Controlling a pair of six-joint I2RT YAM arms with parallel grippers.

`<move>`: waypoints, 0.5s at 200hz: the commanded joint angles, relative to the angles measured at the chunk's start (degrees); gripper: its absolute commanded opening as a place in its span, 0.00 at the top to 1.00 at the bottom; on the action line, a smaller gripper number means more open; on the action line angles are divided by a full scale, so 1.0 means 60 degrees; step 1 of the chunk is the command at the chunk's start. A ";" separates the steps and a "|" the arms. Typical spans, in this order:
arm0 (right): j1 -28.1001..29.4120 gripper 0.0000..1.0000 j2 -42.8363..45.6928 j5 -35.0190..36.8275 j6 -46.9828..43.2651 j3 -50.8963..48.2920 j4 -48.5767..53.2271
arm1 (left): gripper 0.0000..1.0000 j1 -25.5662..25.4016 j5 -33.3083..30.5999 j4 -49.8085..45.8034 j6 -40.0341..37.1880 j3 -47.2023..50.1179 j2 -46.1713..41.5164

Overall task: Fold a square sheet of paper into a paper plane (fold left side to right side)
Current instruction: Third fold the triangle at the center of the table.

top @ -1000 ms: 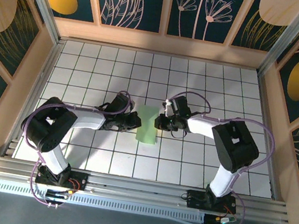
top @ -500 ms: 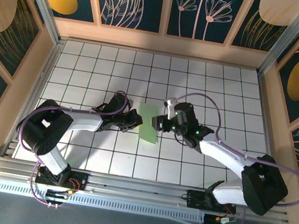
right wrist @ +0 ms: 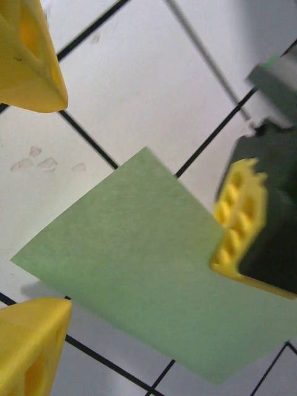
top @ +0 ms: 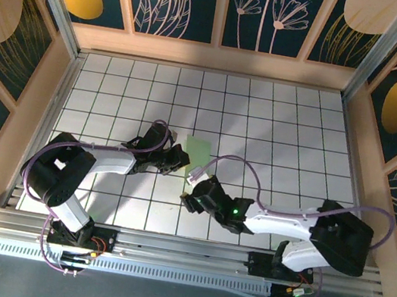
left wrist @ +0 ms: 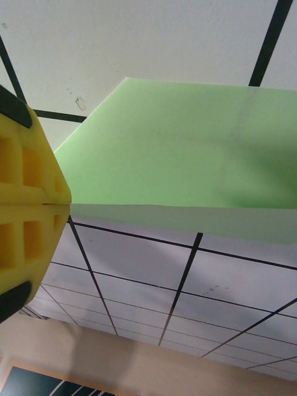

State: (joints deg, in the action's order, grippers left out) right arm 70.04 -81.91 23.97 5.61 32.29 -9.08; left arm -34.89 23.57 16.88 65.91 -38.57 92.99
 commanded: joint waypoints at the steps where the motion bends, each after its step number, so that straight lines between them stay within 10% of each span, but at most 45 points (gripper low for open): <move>1: 0.0191 0.20 -0.0663 0.1329 -0.0486 0.0345 -0.0280 | 1.00 -0.0032 0.0114 -0.0076 0.0114 0.0054 -0.0205; 100: 0.0114 0.44 -0.1038 0.1120 -0.0949 0.0916 -0.0856 | 1.00 -0.0033 0.0157 -0.0028 0.0077 0.0071 -0.0059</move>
State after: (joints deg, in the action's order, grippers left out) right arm 70.87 -87.53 30.15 0.30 36.40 -13.10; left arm -34.89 23.59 16.88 65.91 -38.57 92.97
